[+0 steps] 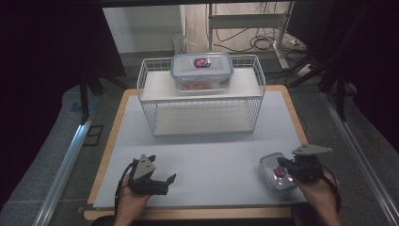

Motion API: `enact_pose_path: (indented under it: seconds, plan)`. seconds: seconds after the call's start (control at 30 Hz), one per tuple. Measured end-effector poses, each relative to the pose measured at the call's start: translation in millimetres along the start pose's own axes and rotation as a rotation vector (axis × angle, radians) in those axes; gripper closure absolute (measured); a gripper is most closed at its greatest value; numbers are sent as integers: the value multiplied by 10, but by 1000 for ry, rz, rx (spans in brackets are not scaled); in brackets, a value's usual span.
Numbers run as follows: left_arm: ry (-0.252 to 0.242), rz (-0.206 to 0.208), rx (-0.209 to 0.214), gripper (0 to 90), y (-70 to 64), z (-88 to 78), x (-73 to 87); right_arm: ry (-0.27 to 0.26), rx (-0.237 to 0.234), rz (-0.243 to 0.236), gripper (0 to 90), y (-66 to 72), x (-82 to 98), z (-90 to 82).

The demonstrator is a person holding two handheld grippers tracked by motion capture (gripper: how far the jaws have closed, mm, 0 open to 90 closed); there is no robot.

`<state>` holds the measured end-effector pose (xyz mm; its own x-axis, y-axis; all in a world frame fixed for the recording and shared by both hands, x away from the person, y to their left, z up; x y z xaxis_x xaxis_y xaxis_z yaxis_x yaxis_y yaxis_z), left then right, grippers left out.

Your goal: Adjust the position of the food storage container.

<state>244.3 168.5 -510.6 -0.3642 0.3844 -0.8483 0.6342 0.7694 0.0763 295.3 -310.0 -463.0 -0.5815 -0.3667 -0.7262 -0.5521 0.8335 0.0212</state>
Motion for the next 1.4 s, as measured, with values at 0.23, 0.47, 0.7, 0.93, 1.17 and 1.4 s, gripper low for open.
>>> enact_pose_path:
  seconds: [0.23, 0.47, 0.7, 0.93, 1.17, 1.4]
  plan:
    - [-14, -14, -9, 25, 6, -14, -16, 19, 57, 74, 894, -256, 228, -151]
    - [-16, -16, -19, 25, 9, -20, -21, 62, 74, 100, 893, -315, 406, -152]
    - [-13, -24, -17, 25, 23, -22, -15, 59, 57, 108, 894, -270, 384, -99]
    - [-4, -15, -14, 26, 15, -15, -14, 81, -55, 60, 893, 6, 239, 152]
    - [-2, -14, -14, 26, 17, -22, -14, 100, -117, 15, 893, 227, 103, 330]
    - [-3, -10, -16, 27, 15, -31, -13, 91, -137, 11, 888, 257, 139, 254]
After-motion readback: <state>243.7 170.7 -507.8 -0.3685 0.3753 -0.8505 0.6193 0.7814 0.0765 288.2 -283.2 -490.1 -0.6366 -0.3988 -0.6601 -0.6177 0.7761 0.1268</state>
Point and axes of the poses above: each handheld gripper's, and its own axes: z roughly forward along the jaws, x roughly out of its underside, y roughly to its left, the point moved 1 cm from there along z, roughly forward along the jaws, and after that the axes turned 4 degrees about z, right-handed, at the moved point
